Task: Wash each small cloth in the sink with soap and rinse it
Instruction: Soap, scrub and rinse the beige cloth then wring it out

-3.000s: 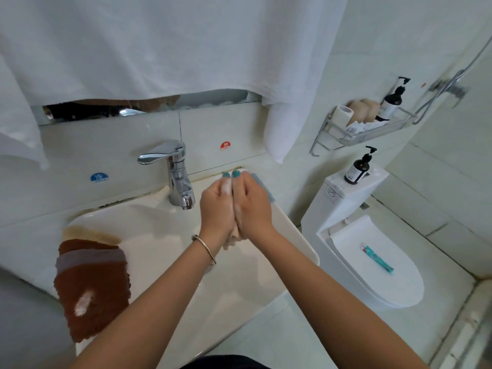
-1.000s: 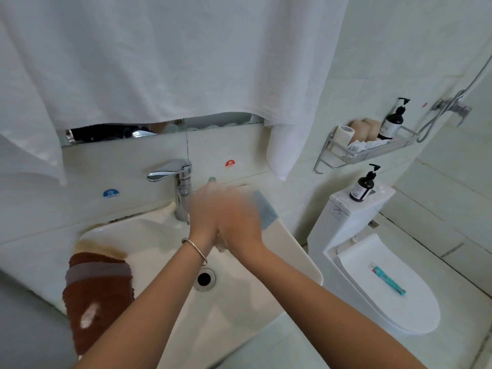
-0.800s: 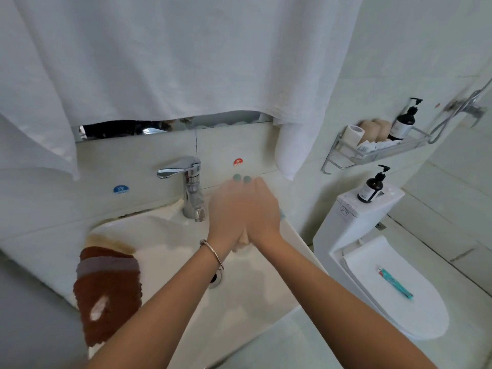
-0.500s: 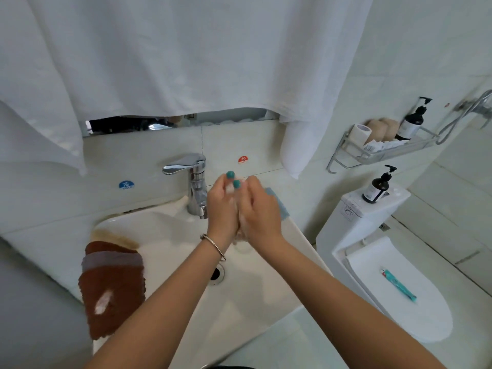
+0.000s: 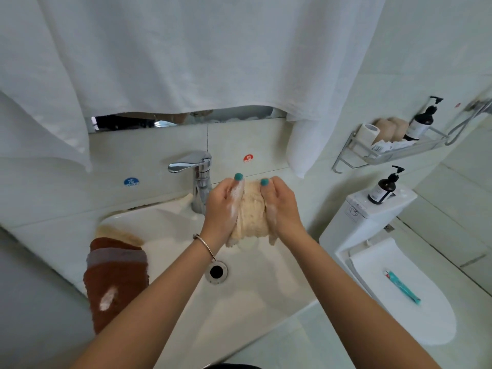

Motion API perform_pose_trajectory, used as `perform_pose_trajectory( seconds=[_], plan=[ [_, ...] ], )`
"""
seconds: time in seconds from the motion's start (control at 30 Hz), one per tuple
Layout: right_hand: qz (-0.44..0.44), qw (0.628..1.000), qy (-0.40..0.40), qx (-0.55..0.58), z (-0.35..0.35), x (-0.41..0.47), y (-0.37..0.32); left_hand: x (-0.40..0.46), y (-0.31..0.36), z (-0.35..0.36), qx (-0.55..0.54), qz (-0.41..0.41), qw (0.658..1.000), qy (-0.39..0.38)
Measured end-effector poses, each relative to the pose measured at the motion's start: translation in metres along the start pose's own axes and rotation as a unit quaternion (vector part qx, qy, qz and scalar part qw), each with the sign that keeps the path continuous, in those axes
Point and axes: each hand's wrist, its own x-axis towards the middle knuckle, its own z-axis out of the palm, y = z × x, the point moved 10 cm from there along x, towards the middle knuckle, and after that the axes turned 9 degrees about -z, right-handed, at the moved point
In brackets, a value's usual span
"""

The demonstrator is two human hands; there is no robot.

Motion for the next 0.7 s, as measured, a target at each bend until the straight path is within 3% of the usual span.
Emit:
perform_pose_trajectory(
  seconds=[0.07, 0.17, 0.3, 0.43, 0.53, 0.7],
  plan=[
    [-0.050, 0.997, -0.026, 0.050, -0.002, -0.002, -0.011, 0.004, 0.004, -0.008, 0.009, 0.022, 1.000, -0.010],
    [-0.059, 0.996, -0.058, 0.024, -0.011, 0.003, -0.011, 0.006, 0.001, -0.020, 0.019, 0.035, 0.999, 0.001],
    [-0.027, 0.998, 0.000, -0.060, -0.010, 0.001, 0.002, 0.006, -0.011, -0.028, 0.046, 0.021, 0.996, 0.077],
    [-0.085, 0.995, 0.000, -0.056, 0.030, -0.029, -0.013, 0.009, -0.015, -0.030, 0.020, -0.044, 0.986, 0.159],
    [-0.113, 0.987, -0.038, -0.112, 0.046, -0.031, -0.026, -0.002, -0.025, -0.019, -0.093, -0.080, 0.982, 0.145],
    [-0.033, 0.998, 0.031, -0.050, 0.027, -0.011, -0.010, -0.024, -0.027, 0.005, -0.102, -0.082, 0.986, 0.104]
  ],
)
